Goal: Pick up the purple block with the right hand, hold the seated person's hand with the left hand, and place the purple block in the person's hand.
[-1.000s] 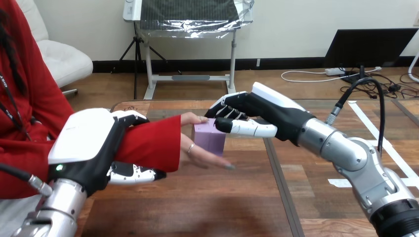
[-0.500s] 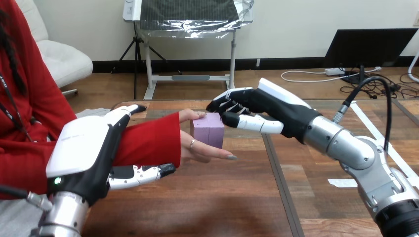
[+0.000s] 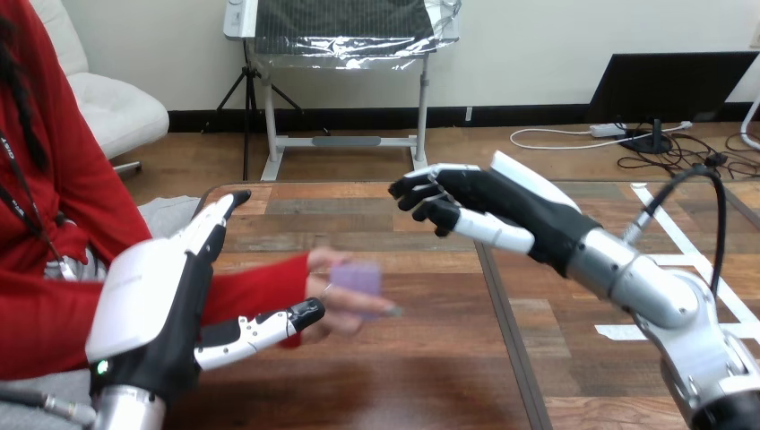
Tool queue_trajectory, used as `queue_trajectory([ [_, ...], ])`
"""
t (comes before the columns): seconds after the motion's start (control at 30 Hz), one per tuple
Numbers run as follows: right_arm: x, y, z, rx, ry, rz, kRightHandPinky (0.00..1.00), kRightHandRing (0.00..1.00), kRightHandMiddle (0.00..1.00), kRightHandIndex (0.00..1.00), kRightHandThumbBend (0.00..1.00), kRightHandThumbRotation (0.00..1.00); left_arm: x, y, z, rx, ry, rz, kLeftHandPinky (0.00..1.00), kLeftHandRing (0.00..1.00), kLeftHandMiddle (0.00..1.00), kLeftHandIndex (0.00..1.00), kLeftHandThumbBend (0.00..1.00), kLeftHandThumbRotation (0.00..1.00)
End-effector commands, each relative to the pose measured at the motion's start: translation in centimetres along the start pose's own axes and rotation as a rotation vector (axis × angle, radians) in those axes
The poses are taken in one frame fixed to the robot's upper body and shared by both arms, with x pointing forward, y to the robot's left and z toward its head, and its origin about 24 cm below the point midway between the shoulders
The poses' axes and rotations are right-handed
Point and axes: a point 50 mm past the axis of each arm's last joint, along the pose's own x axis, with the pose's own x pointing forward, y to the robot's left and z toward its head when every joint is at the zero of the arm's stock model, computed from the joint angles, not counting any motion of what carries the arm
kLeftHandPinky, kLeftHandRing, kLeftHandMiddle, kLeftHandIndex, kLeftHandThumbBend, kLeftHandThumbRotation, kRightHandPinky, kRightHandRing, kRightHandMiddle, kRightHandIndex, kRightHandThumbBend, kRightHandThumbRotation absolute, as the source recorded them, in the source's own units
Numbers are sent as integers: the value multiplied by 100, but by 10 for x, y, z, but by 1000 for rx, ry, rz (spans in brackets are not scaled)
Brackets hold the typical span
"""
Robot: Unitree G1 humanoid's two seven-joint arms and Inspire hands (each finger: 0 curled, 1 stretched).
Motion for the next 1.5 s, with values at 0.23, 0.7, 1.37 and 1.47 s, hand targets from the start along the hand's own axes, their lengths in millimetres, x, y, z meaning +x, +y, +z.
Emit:
queue_trajectory([
  [0.23, -10, -2, 7, 61, -78, -55, 64, 78, 81, 83, 100, 100, -8, -5, 2, -122, -20, 67, 66, 82, 90, 92, 90, 86],
  [0.7, -32, 18, 0, 169, -123, -133, 65, 79, 84, 86, 100, 100, -29, -13, 7, -279, 4, 136, 65, 81, 87, 88, 79, 91],
  [1.37, -66, 67, 0, 357, -179, -285, 73, 83, 86, 89, 100, 100, -60, -20, 22, -639, -65, 157, 70, 81, 83, 80, 61, 91],
  [1.47, -70, 75, 1, 390, -193, -298, 75, 82, 86, 89, 100, 100, -63, -18, 24, -653, -70, 160, 69, 80, 82, 79, 60, 91],
])
